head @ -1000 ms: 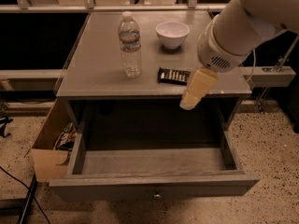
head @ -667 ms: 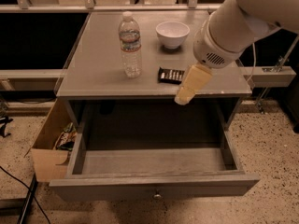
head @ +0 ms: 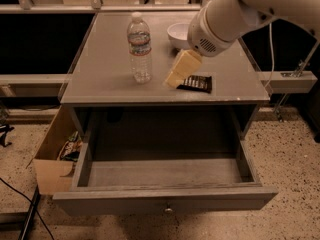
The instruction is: Place water bottle into top drawer
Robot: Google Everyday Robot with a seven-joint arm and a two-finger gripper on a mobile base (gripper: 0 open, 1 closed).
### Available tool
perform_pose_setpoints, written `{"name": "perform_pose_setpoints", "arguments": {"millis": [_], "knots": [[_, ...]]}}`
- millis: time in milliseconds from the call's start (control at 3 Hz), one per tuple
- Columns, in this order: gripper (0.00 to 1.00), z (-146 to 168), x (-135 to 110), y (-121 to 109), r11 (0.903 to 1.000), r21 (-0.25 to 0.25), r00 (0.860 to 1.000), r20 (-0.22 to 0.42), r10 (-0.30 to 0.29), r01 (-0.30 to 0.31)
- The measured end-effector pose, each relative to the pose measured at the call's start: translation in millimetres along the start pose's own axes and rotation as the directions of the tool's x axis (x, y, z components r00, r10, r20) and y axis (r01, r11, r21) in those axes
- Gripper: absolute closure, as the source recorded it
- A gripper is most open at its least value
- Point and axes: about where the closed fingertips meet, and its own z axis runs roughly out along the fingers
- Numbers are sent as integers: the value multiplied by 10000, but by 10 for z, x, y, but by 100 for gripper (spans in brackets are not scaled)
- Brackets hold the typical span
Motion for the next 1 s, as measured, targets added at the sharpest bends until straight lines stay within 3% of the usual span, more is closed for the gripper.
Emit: {"name": "perform_pose_setpoints", "arguments": {"millis": [333, 1000], "knots": [[0, 279, -225, -231, 9997, -2, 9970, 732, 260, -260], [0, 707, -492, -462, 9987, -91, 9916, 1193, 505, -498]]}}
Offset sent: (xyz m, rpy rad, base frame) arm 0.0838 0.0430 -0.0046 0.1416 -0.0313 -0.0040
